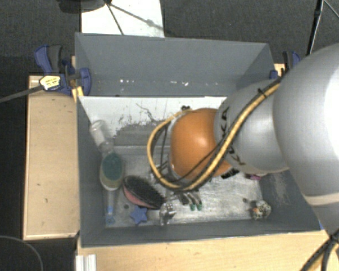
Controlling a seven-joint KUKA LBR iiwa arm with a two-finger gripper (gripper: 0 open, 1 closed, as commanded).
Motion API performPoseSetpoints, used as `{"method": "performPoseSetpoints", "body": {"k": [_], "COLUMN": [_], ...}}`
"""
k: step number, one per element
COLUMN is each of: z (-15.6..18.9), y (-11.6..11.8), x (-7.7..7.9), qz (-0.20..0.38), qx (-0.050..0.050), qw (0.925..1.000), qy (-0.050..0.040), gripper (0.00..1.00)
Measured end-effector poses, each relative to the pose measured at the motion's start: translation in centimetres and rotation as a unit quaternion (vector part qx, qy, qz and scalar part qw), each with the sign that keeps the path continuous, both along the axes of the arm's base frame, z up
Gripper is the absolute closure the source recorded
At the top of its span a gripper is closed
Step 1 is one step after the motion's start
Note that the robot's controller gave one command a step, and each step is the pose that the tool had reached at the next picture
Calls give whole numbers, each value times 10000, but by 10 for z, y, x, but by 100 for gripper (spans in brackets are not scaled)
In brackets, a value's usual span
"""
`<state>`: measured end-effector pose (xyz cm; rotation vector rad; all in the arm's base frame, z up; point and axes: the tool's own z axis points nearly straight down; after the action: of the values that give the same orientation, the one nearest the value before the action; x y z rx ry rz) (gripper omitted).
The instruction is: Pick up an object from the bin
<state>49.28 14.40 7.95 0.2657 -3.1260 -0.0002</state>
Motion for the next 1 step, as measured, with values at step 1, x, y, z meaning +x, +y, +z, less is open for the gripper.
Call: {"method": "performPoseSetpoints", "body": {"k": [1], "z": [-6], "y": [10], "x": [-9], "qz": [271], "qx": [12], "qw": [9996], "qy": [-109], "gripper": [0]}}
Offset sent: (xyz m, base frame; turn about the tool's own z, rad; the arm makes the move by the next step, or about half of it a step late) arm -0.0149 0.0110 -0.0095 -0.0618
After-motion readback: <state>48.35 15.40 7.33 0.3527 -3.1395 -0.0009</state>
